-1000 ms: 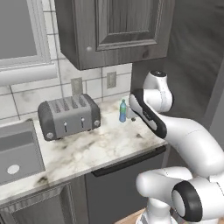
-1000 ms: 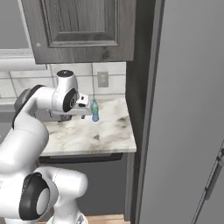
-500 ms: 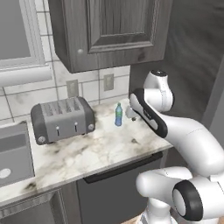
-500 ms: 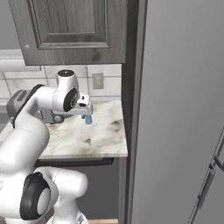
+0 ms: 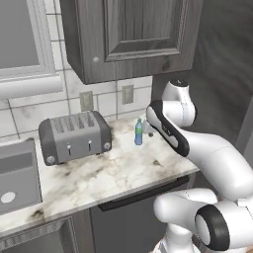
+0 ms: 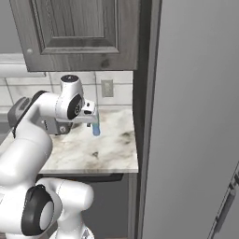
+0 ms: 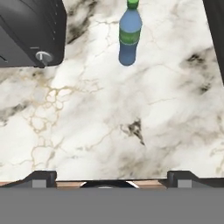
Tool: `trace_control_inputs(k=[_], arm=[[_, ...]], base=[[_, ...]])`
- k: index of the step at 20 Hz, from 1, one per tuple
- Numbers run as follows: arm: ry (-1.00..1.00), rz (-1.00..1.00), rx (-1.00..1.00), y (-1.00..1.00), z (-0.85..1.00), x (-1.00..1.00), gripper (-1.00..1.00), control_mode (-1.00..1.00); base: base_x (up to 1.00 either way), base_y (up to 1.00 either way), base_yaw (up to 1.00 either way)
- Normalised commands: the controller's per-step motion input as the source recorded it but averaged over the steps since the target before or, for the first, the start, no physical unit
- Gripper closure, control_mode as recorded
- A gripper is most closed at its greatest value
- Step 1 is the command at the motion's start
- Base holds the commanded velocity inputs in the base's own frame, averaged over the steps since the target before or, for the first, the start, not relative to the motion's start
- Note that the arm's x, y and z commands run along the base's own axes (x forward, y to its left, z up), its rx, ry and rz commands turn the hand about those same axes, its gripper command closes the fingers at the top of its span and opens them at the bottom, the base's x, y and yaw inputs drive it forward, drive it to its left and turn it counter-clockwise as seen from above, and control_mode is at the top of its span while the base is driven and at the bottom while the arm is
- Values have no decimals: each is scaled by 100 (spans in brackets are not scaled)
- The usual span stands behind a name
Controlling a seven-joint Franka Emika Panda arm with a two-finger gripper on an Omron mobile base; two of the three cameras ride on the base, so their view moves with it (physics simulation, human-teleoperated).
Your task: Move the drinks to the dining counter.
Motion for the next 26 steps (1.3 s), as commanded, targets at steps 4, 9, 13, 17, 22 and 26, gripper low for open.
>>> trace_control_inputs(k=[4,9,13,17,22,26], arm=[[0,0,0,0,0,0,-100,100],[0,0,0,0,0,0,-100,100],[0,0,0,0,0,0,-100,100],[0,0,0,0,0,0,-100,100],[0,0,0,0,0,0,-100,100],[0,0,0,0,0,0,-100,100]], base=[[41,0,8],[37,0,10],[34,0,14],[34,0,12],[36,-1,6],[7,0,0]])
